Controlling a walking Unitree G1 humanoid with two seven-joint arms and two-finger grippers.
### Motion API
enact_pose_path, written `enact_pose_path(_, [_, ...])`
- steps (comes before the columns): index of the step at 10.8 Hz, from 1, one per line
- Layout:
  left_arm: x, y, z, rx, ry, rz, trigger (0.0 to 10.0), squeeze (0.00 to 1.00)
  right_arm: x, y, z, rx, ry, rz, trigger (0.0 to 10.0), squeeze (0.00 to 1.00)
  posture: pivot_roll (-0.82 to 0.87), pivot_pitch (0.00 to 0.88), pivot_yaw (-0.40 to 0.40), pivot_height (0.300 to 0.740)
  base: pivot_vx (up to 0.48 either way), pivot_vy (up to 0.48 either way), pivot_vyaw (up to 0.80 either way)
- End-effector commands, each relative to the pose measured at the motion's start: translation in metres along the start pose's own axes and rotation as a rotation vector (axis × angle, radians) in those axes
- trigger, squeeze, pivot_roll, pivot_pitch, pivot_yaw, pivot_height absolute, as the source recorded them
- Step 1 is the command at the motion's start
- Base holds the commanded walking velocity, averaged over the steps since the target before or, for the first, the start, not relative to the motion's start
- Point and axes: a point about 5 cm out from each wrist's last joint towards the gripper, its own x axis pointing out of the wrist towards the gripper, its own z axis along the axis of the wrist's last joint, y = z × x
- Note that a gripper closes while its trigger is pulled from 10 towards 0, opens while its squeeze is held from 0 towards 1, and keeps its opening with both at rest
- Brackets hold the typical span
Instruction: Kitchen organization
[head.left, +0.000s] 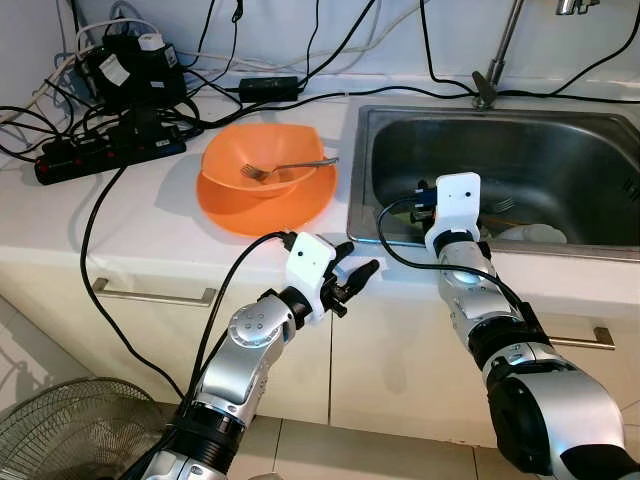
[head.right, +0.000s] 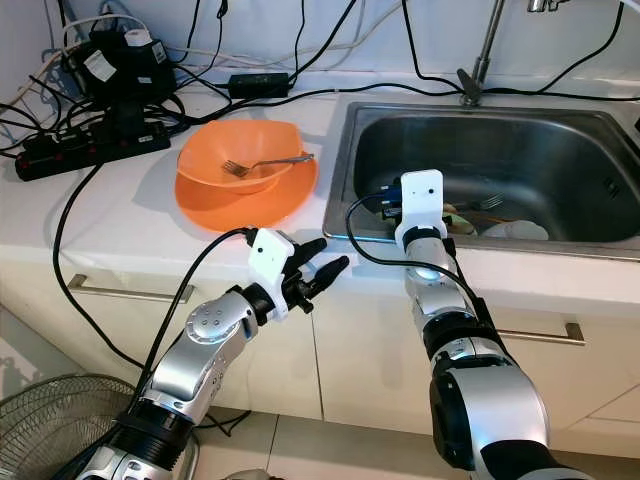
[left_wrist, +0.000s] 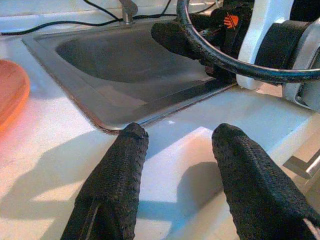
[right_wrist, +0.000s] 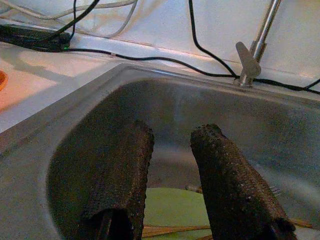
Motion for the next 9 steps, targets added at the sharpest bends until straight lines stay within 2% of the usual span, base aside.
enact_pose_path(1, [-0.002,-0.002,-0.004,0.008,0.022,-0.008,10.0,0.0,0.001,-0.003,0.006,0.019,-0.049,-0.024,10.0,0.0,0.1,0.0,0.068,0.74,0.0,0.0,0.0])
enact_pose_path(5, [0.001,-0.004,-0.005,0.007,0.011,0.004,10.0,0.0,0.003,-0.011,0.039,0.034,-0.248,-0.056,10.0,0.0,0.08,0.0,0.066,0.74,0.0,0.0,0.0])
enact_pose_path(8, [0.003,-0.002,-0.002,0.013,0.002,0.025,10.0,0.0,-0.002,-0.017,0.044,0.035,-0.277,-0.066,10.0,0.0,0.08,0.0,0.055,0.74,0.0,0.0,0.0])
enact_pose_path(9, [0.003,0.001,-0.002,0.01,-0.004,0.046,10.0,0.0,-0.007,-0.015,0.041,0.038,-0.281,-0.057,10.0,0.0,0.07,0.0,0.052,0.74,0.0,0.0,0.0])
